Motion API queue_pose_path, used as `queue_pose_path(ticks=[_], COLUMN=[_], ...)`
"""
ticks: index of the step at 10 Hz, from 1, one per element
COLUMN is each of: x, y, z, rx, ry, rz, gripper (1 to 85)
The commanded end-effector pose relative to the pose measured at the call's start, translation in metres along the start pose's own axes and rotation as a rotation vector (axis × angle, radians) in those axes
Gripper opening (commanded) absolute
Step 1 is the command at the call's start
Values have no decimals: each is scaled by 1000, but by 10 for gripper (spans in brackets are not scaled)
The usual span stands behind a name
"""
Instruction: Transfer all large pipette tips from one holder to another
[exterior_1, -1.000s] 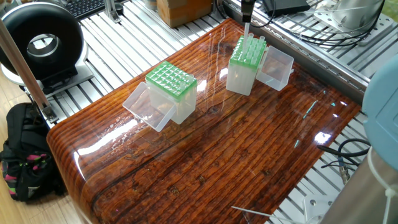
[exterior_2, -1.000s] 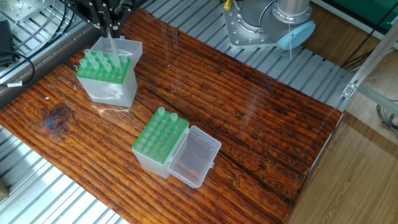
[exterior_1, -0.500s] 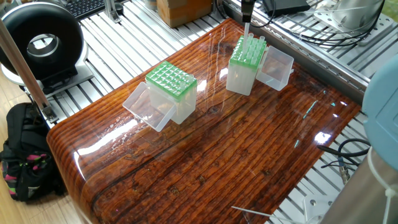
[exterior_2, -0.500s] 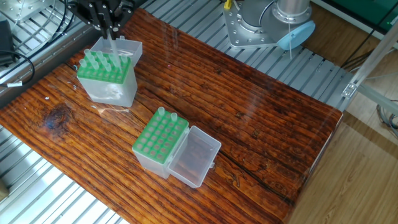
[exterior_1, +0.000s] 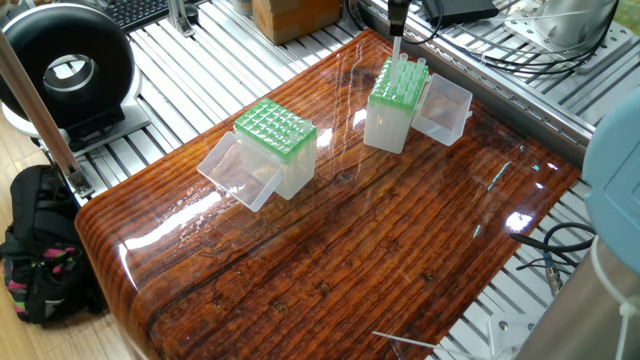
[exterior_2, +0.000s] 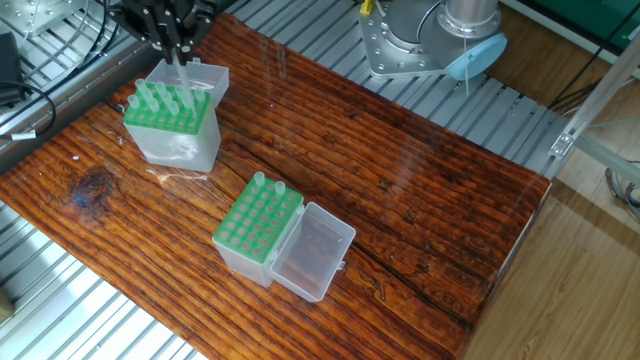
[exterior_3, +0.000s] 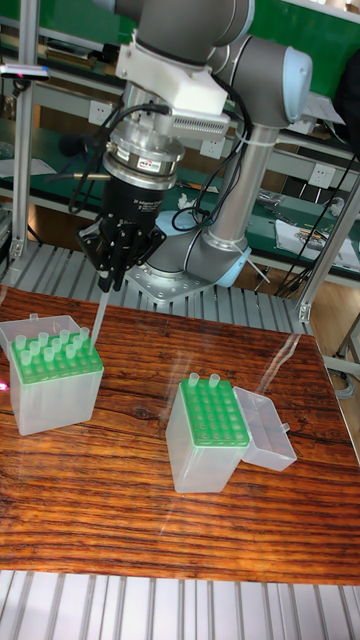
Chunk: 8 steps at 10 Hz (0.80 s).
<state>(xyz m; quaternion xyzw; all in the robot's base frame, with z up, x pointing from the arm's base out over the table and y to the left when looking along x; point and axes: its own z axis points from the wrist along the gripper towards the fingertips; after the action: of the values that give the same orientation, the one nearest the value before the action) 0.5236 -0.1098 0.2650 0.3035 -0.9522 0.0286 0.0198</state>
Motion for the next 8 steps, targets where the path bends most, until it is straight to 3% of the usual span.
queue_pose_path(ticks=[1,5,8], x=[-3,-2,-2], y=[3,8,8], z=[0,0,1], rx=[-16,-35,-37], ry=[-11,-8,-8], rz=[-23,-54,-63], gripper=[120,263,313])
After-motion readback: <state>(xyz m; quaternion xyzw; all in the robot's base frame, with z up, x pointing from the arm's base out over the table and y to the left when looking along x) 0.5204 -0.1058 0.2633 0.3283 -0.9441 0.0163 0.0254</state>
